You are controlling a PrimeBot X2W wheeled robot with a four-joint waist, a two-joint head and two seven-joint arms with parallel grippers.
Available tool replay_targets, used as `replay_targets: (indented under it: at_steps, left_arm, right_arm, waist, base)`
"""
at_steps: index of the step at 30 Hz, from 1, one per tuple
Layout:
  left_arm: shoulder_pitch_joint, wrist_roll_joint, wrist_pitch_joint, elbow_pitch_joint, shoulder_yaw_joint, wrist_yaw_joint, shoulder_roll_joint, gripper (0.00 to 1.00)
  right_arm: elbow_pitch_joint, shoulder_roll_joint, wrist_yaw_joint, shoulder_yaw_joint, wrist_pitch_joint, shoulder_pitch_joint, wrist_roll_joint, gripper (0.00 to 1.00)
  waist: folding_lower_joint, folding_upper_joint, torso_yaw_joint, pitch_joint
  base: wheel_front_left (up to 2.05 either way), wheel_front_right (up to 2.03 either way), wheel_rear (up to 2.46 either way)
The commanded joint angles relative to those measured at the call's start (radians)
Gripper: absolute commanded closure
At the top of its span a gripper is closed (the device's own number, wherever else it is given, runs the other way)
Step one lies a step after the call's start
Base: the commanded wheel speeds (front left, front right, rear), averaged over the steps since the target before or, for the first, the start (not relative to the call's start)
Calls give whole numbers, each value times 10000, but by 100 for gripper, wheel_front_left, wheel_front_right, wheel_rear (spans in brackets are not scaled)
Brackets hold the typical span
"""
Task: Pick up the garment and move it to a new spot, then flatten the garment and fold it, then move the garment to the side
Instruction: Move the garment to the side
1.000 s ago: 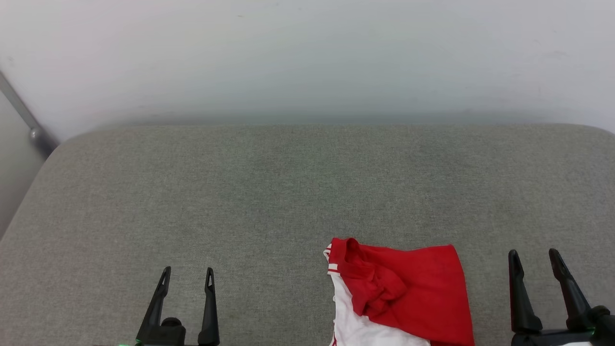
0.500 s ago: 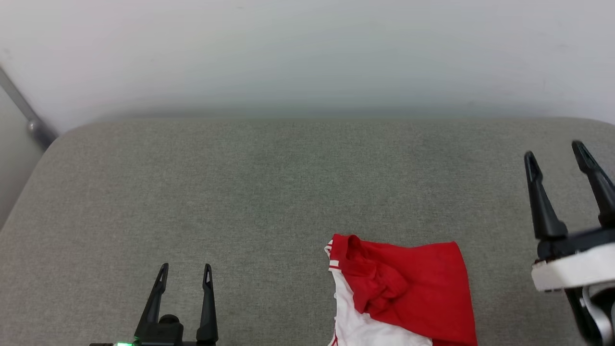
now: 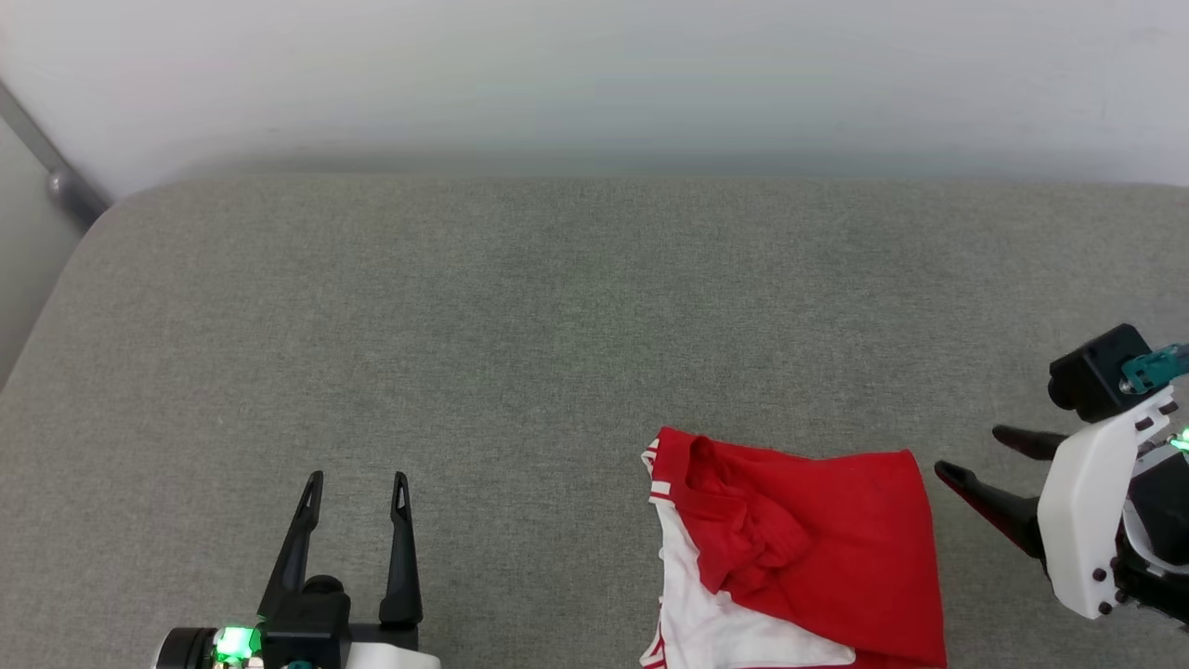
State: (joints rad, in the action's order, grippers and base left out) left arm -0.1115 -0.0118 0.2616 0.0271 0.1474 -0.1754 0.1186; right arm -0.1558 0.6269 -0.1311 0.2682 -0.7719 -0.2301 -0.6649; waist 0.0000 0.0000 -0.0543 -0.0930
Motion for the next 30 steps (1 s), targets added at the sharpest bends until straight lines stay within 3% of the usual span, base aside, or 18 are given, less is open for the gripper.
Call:
replay_targets:
  at_steps: [1, 9, 17, 25, 26, 27, 28, 30]
  left_arm:
    - [114, 0, 44, 17, -40, 43, -13, 0]
    - [577, 65, 44, 145, 56, 92, -127, 0]
    - [1153, 65, 44, 158, 69, 174, -176, 0]
    - [1610, 71, 44, 110, 192, 199, -270, 0]
    - [1625, 70, 44, 94, 197, 191, -286, 0]
    - [1625, 69, 44, 85, 205, 187, -296, 0]
    - [1615, 67, 44, 63, 207, 187, -297, 0]
    - [1531, 68, 44, 12, 188, 182, -293, 0]
  right_arm:
    - [32, 123, 8, 18, -168, -58, -142, 0]
    - [916, 168, 7, -44, -1699, 221, -1654, 0]
    - [1554, -480, 7, 30, -1769, 72, -2449, 0]
    - [2257, -642, 8, 1169, -1481, 341, -2674, 0]
    - [2274, -569, 10, 1347, -1377, 312, -2660, 46]
    - [2268, -513, 10, 1473, -1212, 265, -2636, 68]
    - [2282, -482, 10, 1543, -1045, 211, -2700, 100]
    - [2206, -313, 8, 1641, -744, 39, -2766, 100]
  waist:
    - [0, 0, -52, -108]
    - [0, 0, -335, -849]
    - [0, 0, -604, -1790]
    - [0, 0, -873, -2319]
    - [0, 0, -891, -2330]
    - [0, 0, -906, -2330]
    - [0, 0, -917, -2303]
    - [0, 0, -913, -2192]
  base:
    - [0, 0, 0]
    - [0, 0, 0]
    - [0, 0, 0]
    - [0, 0, 0]
    - [0, 0, 0]
    - [0, 0, 0]
    - [0, 0, 0]
    - [0, 0, 0]
